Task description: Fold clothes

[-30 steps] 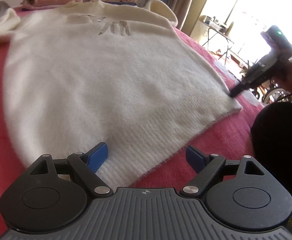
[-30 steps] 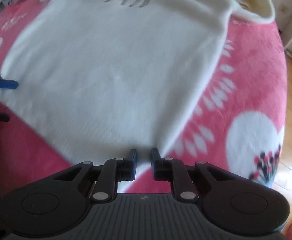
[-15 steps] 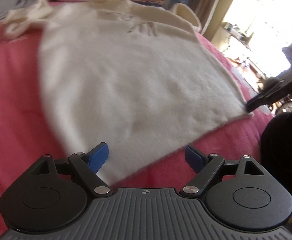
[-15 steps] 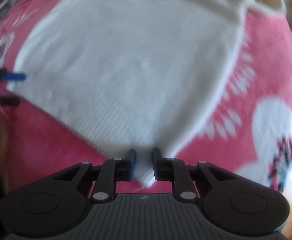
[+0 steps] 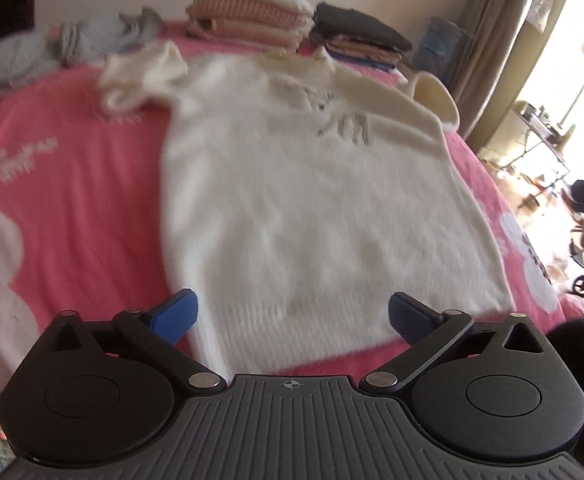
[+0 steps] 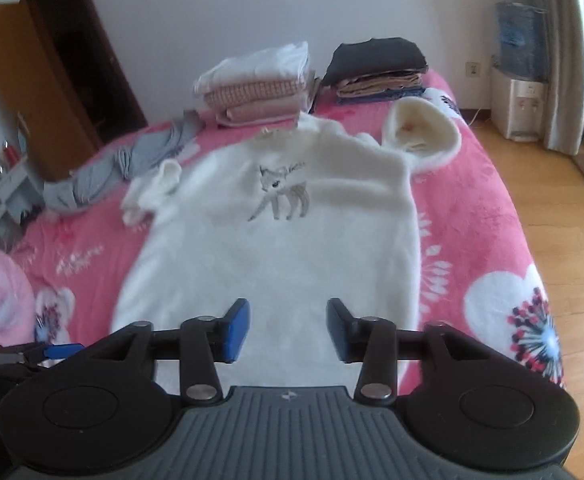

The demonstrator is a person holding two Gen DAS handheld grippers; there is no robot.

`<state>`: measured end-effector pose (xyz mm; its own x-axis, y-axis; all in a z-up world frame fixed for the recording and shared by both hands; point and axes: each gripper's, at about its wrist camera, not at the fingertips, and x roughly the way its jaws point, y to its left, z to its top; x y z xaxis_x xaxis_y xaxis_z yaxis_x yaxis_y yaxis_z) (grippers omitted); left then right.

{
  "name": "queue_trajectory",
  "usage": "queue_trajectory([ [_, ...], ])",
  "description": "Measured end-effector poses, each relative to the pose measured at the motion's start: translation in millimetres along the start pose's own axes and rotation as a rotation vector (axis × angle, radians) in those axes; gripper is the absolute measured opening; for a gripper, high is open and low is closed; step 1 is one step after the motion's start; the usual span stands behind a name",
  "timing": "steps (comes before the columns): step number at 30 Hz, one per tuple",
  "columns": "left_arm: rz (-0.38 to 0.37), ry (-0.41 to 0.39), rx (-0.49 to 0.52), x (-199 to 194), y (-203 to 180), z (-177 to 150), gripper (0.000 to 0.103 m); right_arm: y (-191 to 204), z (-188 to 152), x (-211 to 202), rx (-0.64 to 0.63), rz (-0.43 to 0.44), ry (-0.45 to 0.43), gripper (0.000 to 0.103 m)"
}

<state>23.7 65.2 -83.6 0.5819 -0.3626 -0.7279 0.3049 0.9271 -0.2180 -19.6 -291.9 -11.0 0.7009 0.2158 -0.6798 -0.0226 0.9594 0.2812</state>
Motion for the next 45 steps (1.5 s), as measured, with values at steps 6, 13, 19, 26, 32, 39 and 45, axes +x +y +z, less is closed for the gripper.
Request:
queue_trajectory([
  [6,0.036,-0.093,0.050,-14,-20,18,0.103,27,-6,-34,-0.073,-0.044,-0.157,0.103],
  [13,0.061,-0.089,0.065,-6,-27,38,0.103,23,2,-40,0.065,-0.016,-0.228,0.103],
  [19,0.071,-0.082,0.110,17,-26,66,0.103,14,12,-25,0.119,-0.127,-0.273,0.103],
  [26,0.054,-0.073,0.067,63,-14,70,0.103,14,22,11,0.070,-0.124,-0.349,0.103],
  [32,0.048,-0.111,-0.001,91,7,71,0.103,22,50,63,0.041,-0.121,-0.338,0.103],
  [39,0.056,-0.150,-0.072,123,30,77,0.103,56,103,136,-0.143,-0.174,-0.336,0.103],
  [45,0.063,-0.179,-0.060,138,38,80,0.102,87,141,219,-0.280,-0.052,-0.218,0.102],
])
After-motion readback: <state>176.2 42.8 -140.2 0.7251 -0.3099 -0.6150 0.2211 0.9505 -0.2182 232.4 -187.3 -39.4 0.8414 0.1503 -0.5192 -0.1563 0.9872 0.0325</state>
